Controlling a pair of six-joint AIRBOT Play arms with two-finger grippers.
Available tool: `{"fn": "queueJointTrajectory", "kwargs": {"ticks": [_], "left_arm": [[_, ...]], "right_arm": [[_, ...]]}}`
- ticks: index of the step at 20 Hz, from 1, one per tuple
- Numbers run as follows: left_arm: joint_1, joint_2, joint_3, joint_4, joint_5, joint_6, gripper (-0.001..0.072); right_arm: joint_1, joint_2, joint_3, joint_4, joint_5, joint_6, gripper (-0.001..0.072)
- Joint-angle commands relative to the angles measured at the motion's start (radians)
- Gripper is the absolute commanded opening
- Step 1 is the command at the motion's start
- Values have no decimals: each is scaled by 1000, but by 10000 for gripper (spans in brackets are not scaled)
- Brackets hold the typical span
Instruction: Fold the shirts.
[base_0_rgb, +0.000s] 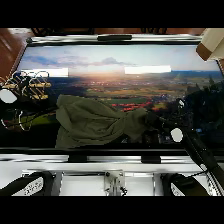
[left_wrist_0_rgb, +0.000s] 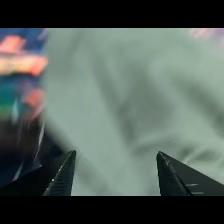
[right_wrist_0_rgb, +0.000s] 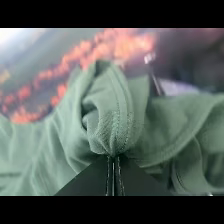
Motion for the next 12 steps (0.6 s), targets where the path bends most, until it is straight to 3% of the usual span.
{"fn": "queueJointTrajectory", "kwargs": {"ticks": [1, 5, 7, 12], "left_arm": [[129, 2, 12, 6, -372, 108, 609], [163, 56, -177, -61, -354, 125, 609], [163, 64, -274, -124, -320, 150, 609], [167, 64, -378, -120, -265, 181, 608]], "right_arm": [[1, 7, 0, 27, 110, -64, 60], [1, 28, 0, 28, 220, -167, 61], [1, 28, 0, 28, 250, -174, 60], [1, 28, 0, 36, 284, -182, 61]]}}
